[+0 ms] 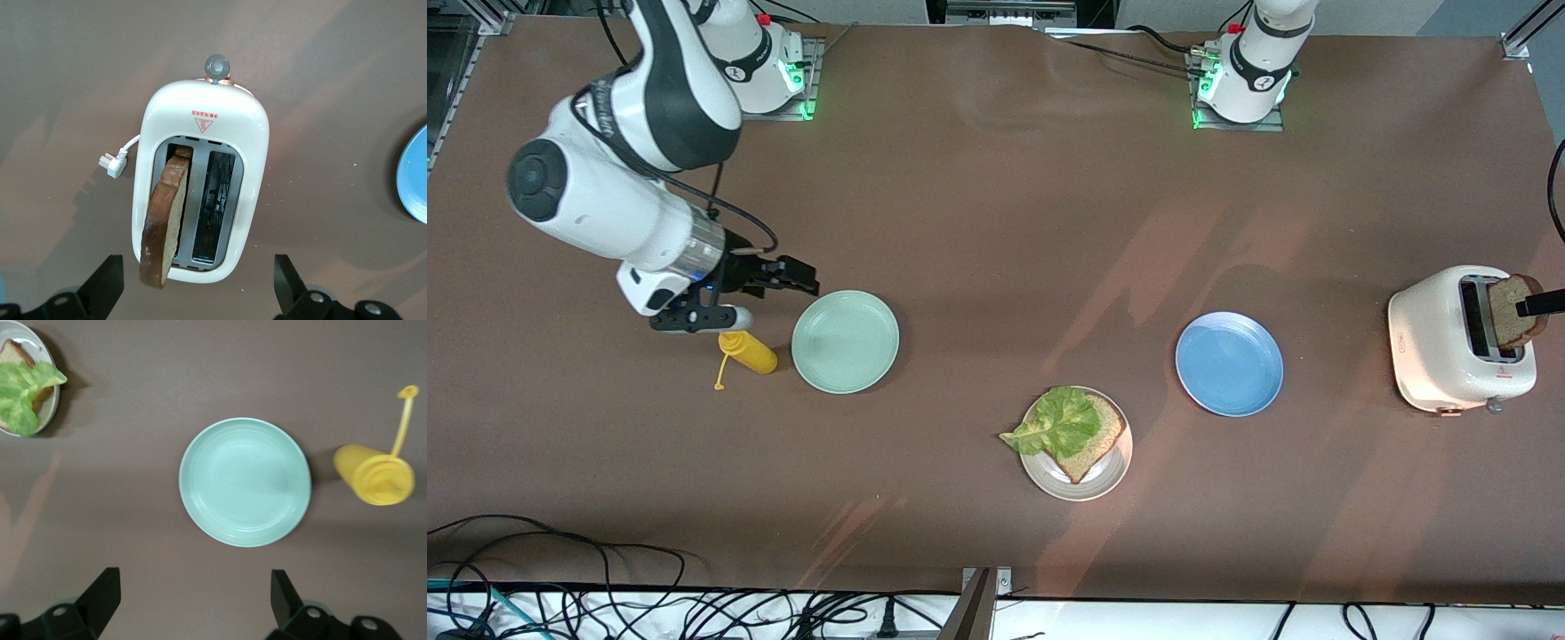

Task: Make sandwich on beige plate with both arms
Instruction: 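Move the right gripper back toward the yellow squeeze bottle, then grasp the yellow squeeze bottle with the right gripper, then lift the yellow bottle and carry it over the mint-green plate, then carry the bottle over the beige plate while the left gripper reaches the toaster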

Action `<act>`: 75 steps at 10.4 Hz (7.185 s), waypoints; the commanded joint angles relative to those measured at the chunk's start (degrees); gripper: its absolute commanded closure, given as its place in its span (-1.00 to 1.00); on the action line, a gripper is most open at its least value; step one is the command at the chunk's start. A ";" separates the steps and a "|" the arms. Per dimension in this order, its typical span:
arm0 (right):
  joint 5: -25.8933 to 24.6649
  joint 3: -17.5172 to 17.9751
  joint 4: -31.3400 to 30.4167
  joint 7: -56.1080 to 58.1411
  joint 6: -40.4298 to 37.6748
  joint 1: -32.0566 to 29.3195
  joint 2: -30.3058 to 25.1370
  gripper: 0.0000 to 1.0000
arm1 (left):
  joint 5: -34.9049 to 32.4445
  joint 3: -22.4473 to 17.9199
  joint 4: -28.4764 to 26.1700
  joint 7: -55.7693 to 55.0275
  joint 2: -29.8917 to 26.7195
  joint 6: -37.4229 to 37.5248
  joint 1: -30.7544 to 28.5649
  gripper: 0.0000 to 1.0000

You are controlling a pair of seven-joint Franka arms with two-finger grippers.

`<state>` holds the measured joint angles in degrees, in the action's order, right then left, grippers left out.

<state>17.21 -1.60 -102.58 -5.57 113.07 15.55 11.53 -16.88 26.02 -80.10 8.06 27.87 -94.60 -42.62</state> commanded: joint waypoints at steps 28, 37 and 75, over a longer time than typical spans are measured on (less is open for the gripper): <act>48.52 -9.12 12.85 137.14 -20.34 -19.69 41.02 -0.89 | -3.60 0.26 0.12 4.16 4.30 -3.48 -1.77 -0.93; 47.04 -7.45 15.03 135.13 -17.27 -18.45 40.76 1.00 | -3.60 0.26 0.12 4.16 4.21 -3.57 -1.68 -0.94; 5.90 -47.69 56.79 40.10 -3.03 45.45 62.29 1.00 | -5.97 0.26 -0.41 4.33 5.01 -2.08 -2.65 1.00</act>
<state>21.98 -46.72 -48.53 34.50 110.52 61.27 72.04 -20.75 25.67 -80.99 11.47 33.57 -97.87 -44.95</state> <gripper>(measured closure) 0.811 0.868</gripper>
